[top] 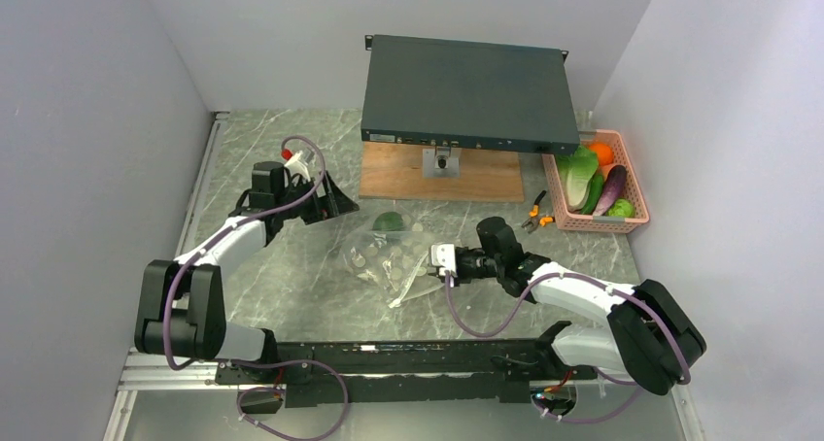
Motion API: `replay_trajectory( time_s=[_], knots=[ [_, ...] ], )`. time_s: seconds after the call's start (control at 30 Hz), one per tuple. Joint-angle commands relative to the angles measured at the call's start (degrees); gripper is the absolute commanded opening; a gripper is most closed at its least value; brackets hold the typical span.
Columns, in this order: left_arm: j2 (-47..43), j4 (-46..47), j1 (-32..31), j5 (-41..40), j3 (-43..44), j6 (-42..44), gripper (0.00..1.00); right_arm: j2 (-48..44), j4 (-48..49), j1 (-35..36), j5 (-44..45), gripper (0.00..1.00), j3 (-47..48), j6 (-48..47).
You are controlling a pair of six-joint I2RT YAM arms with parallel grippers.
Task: Open the zip-top bag and remove the fake food
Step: Adjust the fake vegetable in the zipper food storage bag.
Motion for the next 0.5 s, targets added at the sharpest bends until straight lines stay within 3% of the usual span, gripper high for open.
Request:
replay_trajectory(
  time_s=[0.0, 0.47],
  knots=[
    [0.91, 3.96, -0.68, 0.76, 1.83, 0.33, 0.91, 0.2, 3.97, 0.22, -0.13, 0.27, 0.38, 4.58],
    [0.69, 7.27, -1.81, -1.31, -0.6, 0.01, 0.9, 2.38, 3.75, 0.21, 0.07, 0.27, 2.29, 6.54]
  ],
)
